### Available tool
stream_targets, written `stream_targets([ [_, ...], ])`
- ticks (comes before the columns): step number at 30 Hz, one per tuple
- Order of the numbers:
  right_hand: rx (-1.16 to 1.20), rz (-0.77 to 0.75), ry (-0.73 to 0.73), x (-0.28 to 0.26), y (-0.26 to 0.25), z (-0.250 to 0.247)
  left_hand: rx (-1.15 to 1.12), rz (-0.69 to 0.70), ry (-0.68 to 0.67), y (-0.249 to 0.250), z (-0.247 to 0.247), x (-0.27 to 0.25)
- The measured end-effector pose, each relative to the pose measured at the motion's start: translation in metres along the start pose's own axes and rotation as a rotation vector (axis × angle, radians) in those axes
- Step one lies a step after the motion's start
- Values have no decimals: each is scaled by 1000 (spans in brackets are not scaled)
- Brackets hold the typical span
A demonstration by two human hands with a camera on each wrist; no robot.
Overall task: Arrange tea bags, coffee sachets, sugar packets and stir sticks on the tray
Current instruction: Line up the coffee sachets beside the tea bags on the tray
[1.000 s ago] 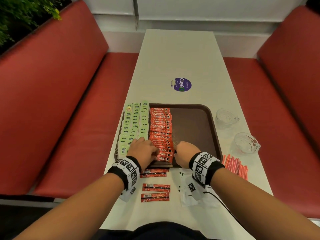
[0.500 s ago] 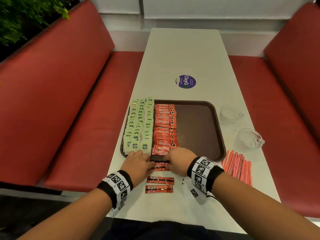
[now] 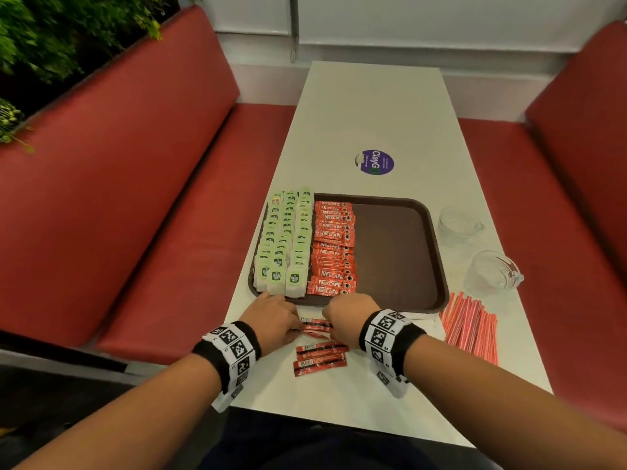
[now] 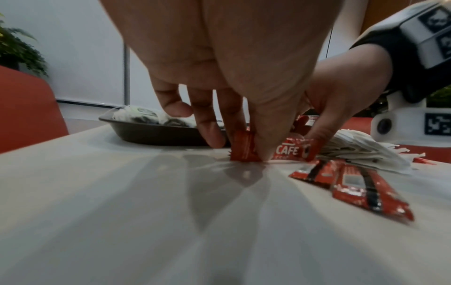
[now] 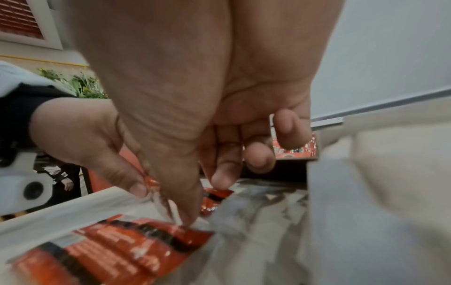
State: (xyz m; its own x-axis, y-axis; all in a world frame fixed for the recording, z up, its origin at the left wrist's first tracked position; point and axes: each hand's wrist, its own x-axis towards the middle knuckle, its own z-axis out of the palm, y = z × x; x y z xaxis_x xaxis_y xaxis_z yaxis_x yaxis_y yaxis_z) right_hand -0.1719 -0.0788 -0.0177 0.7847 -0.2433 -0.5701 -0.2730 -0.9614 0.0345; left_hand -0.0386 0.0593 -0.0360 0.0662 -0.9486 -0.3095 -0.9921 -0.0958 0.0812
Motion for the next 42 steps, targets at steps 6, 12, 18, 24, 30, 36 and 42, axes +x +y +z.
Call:
stream_targets([
  [6, 42, -2, 31, 3, -2, -3, -213, -55, -22, -15, -9, -9],
  [12, 143, -23, -4, 0, 2, -7, -345, -145, 118, -36, -27, -9],
  [18, 347, -28, 60, -15, 29, -13, -296, -235, 339, -44, -35, 14],
  [24, 496, 62, 145, -28, 67, -14, -211, -221, 181, -18, -37, 54],
  [30, 504, 135, 237, -39, 89, -12, 1, -167, 38, 2, -31, 76],
  [36, 535, 143, 307, -32, 93, -7, 38, -161, 83, 6, -33, 83],
  [42, 541, 98, 257, -21, 93, -1, 20, -183, 51, 6, -37, 90],
])
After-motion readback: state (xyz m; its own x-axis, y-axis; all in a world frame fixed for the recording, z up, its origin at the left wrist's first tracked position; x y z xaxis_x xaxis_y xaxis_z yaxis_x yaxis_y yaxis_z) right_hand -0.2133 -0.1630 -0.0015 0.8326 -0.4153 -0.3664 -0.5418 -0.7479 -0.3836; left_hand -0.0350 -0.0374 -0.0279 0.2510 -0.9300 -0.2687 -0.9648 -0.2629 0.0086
